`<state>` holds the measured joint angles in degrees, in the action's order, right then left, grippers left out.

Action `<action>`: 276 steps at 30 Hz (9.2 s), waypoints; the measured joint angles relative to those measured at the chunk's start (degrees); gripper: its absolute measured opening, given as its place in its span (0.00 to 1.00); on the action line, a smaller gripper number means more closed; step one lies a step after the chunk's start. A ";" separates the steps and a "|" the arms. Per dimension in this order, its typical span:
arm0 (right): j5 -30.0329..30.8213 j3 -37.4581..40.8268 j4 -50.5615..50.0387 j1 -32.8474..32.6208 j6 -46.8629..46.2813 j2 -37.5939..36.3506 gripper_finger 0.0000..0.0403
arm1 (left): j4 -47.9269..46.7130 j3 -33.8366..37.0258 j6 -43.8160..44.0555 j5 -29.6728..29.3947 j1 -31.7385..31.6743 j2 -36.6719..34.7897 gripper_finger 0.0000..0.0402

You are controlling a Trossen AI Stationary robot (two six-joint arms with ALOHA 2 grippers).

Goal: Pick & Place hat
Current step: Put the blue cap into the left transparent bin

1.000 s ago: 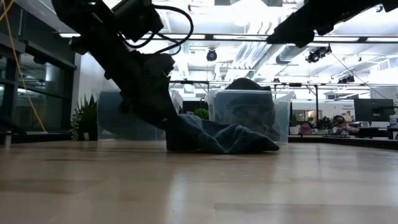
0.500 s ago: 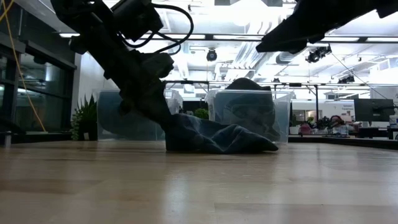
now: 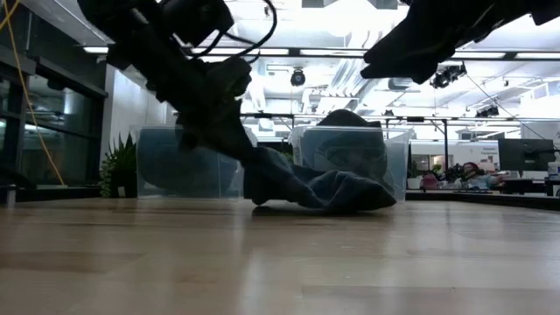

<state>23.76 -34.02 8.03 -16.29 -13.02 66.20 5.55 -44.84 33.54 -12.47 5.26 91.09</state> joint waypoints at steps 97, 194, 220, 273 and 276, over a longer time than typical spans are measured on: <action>12.60 -1.60 39.95 6.91 47.55 28.72 0.03 | -11.68 -23.91 -22.82 -22.22 9.76 0.02 0.00; 12.78 -19.71 40.47 1.02 104.69 15.54 0.00 | -25.10 -23.83 3.38 33.74 -16.15 -21.21 0.40; 11.61 -19.43 31.30 5.70 97.43 15.54 0.00 | -16.20 -23.94 4.42 36.89 -16.11 -20.52 0.40; 17.51 -19.54 30.64 5.23 82.36 15.54 0.43 | -21.85 -23.89 -4.83 26.88 -16.11 -20.55 0.01; 20.77 -19.54 29.13 3.45 80.83 15.54 0.51 | -22.13 -23.89 -4.83 26.72 -16.14 -20.55 0.01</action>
<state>44.52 -53.56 37.16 -12.85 67.81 81.73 -16.58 -68.73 28.71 14.25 -10.87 70.54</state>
